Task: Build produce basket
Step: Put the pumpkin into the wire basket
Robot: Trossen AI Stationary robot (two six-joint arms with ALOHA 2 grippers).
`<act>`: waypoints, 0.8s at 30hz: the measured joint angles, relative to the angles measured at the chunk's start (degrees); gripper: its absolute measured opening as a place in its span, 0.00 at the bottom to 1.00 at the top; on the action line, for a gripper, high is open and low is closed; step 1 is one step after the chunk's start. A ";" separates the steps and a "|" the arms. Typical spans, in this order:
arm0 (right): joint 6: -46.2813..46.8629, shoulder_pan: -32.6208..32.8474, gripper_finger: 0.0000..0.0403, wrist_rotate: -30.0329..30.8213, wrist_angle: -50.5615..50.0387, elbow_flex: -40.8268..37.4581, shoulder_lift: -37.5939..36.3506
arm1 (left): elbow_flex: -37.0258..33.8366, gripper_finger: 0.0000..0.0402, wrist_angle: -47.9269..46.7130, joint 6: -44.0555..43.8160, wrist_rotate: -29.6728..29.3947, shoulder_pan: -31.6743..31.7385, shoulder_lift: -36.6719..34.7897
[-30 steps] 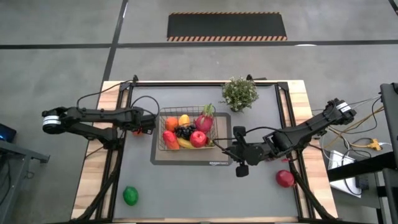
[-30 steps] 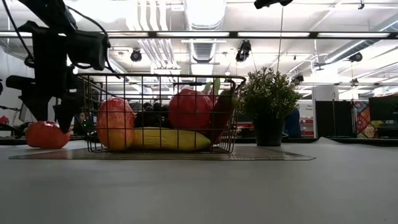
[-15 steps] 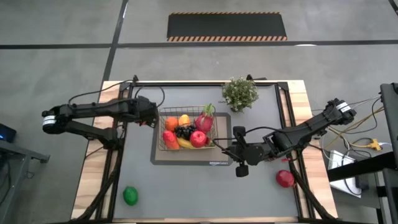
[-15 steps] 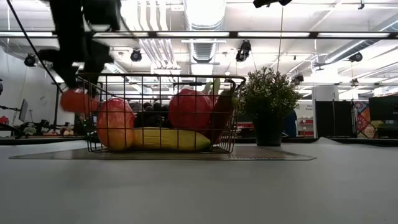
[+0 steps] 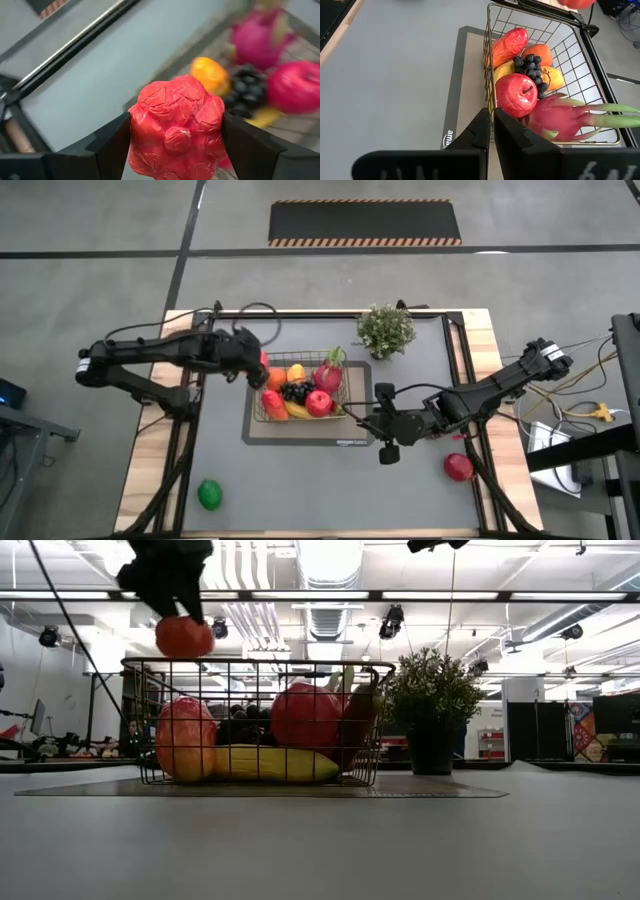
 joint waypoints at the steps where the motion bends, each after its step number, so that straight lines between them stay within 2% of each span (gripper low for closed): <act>1: 0.00 0.00 0.03 0.01 0.00 0.00 0.01 | 0.96 0.65 0.11 0.12 0.13 -1.47 1.20; 7: 0.00 0.00 0.03 0.00 0.00 0.00 0.02 | 6.82 0.65 0.53 2.01 0.96 -8.92 9.22; 11: -0.02 0.00 0.03 0.00 0.00 0.00 0.02 | 9.91 0.65 1.40 4.72 1.00 -10.76 14.49; 18: 0.00 -0.02 0.03 0.00 0.01 0.00 0.02 | 11.31 0.65 6.43 13.42 1.44 -9.10 20.23; 24: 0.00 0.00 0.03 0.00 0.00 -0.04 0.02 | 10.11 0.65 6.59 13.85 0.92 -4.58 21.91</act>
